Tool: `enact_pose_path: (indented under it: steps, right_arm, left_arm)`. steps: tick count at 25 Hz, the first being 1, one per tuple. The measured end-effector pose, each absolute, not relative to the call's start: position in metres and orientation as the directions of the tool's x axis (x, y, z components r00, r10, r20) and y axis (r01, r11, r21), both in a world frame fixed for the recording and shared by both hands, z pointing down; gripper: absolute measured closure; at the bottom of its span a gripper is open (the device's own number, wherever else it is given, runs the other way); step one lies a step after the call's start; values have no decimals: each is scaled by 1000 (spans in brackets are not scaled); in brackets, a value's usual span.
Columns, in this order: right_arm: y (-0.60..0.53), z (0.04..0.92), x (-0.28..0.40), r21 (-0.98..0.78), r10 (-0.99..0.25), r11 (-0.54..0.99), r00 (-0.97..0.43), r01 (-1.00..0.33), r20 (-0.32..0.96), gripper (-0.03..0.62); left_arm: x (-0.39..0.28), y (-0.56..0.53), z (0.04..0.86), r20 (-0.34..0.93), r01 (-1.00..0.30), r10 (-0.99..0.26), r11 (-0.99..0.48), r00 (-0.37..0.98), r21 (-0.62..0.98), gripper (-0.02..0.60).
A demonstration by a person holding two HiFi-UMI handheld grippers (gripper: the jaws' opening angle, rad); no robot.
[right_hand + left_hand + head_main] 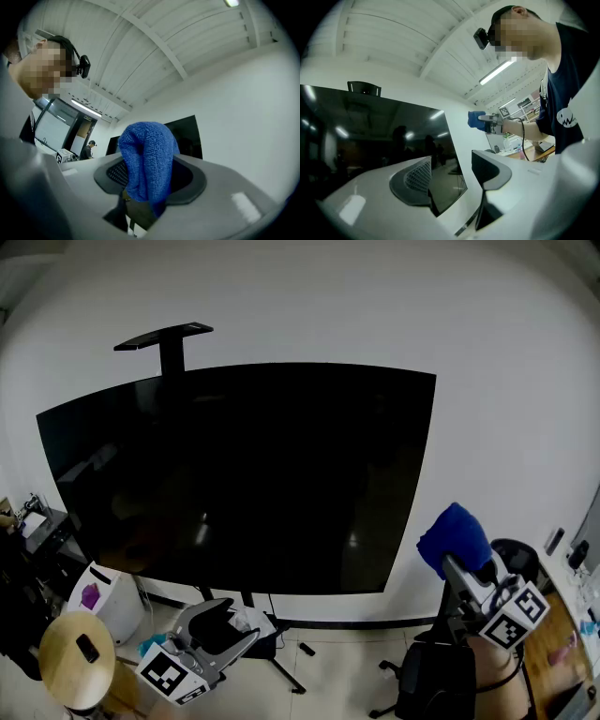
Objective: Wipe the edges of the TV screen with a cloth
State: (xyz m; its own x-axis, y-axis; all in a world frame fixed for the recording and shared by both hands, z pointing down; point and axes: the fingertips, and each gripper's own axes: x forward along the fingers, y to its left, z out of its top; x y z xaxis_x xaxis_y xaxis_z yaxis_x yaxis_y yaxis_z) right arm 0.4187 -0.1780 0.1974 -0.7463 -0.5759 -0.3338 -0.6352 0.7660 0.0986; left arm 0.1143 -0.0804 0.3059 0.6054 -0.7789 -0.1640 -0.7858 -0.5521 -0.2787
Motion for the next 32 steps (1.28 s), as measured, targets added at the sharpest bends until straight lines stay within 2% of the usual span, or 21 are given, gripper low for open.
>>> enact_pose_path:
  steps: [4,17,28,32]
  right_arm:
    - [-213,163,430,149,-582,740,-735,-656,-349,390]
    - [-341,46,473,290,-623,634,-695,-717,-359,391]
    - [-426,-8,472,285,-622,611,-671,-738,-404,391]
    - [-437,-1,458,299,-590,651,-713,-698,-379,391]
  left_arm:
    - [124,-99,276,-193,-769,-764,-529,615,-359,324]
    - [184,-173,206,-184,-678,-681,-586,709,-443,324]
    - [218,-226,168,-253,-723,-701,-528,667,-445,324]
    - [229,-234,164,-255,-724,-703,-517,663,-456,324]
